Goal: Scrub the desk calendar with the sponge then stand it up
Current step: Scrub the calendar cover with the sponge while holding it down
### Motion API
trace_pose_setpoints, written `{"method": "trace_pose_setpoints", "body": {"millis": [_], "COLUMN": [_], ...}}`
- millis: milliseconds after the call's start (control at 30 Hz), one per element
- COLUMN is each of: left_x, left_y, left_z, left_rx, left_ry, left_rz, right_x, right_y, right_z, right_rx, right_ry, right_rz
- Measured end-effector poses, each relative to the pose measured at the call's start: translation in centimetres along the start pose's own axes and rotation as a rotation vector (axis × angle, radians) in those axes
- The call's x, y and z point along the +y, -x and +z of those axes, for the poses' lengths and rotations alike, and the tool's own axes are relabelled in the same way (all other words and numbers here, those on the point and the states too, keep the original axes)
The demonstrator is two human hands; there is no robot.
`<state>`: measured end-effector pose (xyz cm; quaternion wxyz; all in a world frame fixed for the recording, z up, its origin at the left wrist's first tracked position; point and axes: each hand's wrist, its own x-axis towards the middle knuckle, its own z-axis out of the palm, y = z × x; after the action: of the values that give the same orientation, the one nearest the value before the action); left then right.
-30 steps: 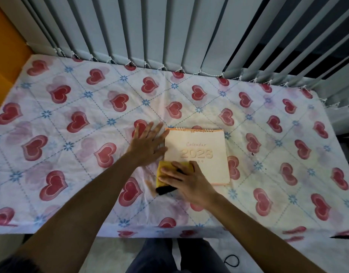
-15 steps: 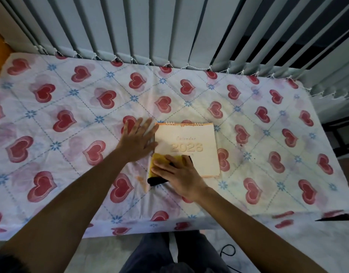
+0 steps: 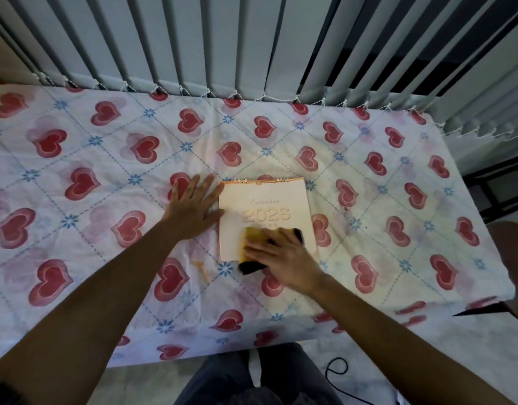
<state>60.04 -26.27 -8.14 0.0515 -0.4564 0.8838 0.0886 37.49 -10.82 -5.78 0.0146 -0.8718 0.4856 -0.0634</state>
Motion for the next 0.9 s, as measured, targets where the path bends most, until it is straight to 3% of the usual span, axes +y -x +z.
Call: {"method": "trace_pose_setpoints", "body": {"millis": [200,400,600,767,900], "left_x": [-0.2,0.1,6.2,9.0,9.6], "left_y": [-0.2,0.0,4.6,9.1,9.1], "left_z": [-0.3,-1.0,0.5,2.7,2.6], "left_rx": [-0.056,-0.054,0.066,0.006,0.032], "left_ry": [-0.032,-0.005,0.259,0.259,0.23], "left_rz": [0.0,-0.025,-0.415,-0.51,-0.539], "right_x": [-0.8,4.1,4.1,4.3,3.7], "right_y": [-0.6,6.4,5.1,0.7,-4.1], "right_z": [-0.3,-2.3,-2.8,-2.2,-0.9], "right_rx": [-0.05,-0.009,-0.025,-0.137,-0.217], "right_ry": [-0.025,-0.052,-0.111,-0.201,-0.195], "right_rz": [-0.064,0.14,0.133,0.177,-0.019]}}
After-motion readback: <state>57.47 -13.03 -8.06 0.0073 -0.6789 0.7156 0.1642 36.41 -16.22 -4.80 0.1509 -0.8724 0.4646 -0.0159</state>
